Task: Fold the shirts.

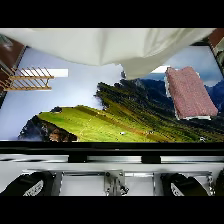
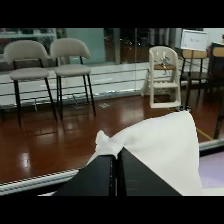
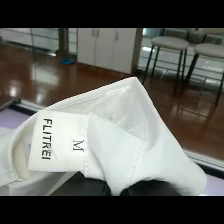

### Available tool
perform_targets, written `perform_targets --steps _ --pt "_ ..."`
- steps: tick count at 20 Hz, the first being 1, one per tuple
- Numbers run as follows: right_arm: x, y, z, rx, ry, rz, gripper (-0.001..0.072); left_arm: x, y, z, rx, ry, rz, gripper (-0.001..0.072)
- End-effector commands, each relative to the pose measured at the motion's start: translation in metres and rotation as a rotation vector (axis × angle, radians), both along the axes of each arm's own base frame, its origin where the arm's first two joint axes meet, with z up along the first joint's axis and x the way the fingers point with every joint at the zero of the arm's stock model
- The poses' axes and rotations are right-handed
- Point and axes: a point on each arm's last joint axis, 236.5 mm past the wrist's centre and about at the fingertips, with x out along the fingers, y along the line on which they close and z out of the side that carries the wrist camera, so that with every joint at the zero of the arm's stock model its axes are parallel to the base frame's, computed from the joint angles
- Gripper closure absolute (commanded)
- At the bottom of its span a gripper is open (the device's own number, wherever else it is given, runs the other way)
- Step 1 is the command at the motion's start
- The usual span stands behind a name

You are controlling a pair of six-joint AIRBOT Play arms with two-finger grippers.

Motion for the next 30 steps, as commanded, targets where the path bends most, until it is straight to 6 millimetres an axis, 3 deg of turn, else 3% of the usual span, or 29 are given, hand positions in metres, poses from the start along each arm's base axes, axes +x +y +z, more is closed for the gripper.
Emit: perform_targets --steps 1,6,10,12,14,18,21,23,25,28,30 --pt "-0.015 -0.01 0.008 0.005 -0.014 -0.031 0.0653 -0.013 0.022 -0.006 0.004 0.034 0.082 0.0674" --pt "-0.01 -0.015 -0.011 -0.03 0.059 -0.052 0.0653 0.018 0.059 -0.104 0.112 0.388 0.261 0.0674" --pt "-0.018 -0.014 -0.032 -0.024 0.159 -0.042 0.0653 0.011 0.057 -0.116 0.101 0.441 0.249 0.0674" --pt "-0.027 -0.008 -0.064 -0.026 0.307 -0.014 0.0653 0.002 0.054 -0.129 0.109 0.502 0.227 0.0674" --pt "-0.037 -0.007 -0.108 -0.056 0.503 -0.009 0.0653 -0.01 0.053 -0.164 0.131 0.656 0.221 0.0674" --pt "-0.056 -0.013 -0.201 -0.143 0.885 -0.021 0.0653 -0.027 0.056 -0.268 0.219 1.018 0.227 0.0674" --pt "-0.05 -0.011 -0.257 -0.175 1.05 -0.025 0.0653 -0.033 0.055 -0.344 0.249 1.201 0.231 0.0674" --pt "-0.023 -0.007 -0.285 -0.153 1.045 -0.044 0.0653 -0.032 0.044 -0.391 0.256 1.289 0.185 0.0674" --pt "0.02 0.0 -0.305 -0.11 0.985 -0.065 0.0653 -0.016 0.035 -0.426 0.244 1.31 0.163 0.0674" --pt "0.099 0.012 -0.335 -0.039 0.935 -0.107 0.0653 0.035 0.027 -0.456 0.184 1.279 0.191 0.0675" --pt "0.143 0.019 -0.377 0.005 0.972 -0.142 0.0653 0.071 0.021 -0.482 0.161 1.279 0.203 0.0675"
